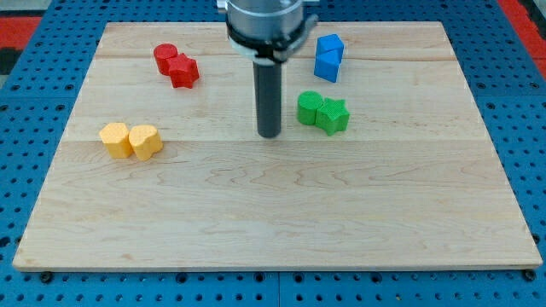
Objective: Push green blocks in between blue blocks and red blocks
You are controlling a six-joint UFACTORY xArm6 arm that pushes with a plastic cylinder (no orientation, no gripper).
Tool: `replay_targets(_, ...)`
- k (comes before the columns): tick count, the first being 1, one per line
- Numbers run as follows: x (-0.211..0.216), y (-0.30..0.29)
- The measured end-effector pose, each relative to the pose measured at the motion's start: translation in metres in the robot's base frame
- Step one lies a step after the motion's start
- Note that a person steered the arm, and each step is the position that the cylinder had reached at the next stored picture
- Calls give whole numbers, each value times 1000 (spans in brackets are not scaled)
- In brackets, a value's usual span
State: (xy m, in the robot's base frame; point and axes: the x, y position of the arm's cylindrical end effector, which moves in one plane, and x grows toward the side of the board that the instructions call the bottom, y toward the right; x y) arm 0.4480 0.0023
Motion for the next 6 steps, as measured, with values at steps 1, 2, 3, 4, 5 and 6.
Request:
replay_targets(1, -3, 64)
replay_targets(2, -7, 131)
replay_targets(3, -12, 128)
replay_targets(4, -33, 122)
replay_targets(5, -54, 81)
replay_targets(6, -71, 21)
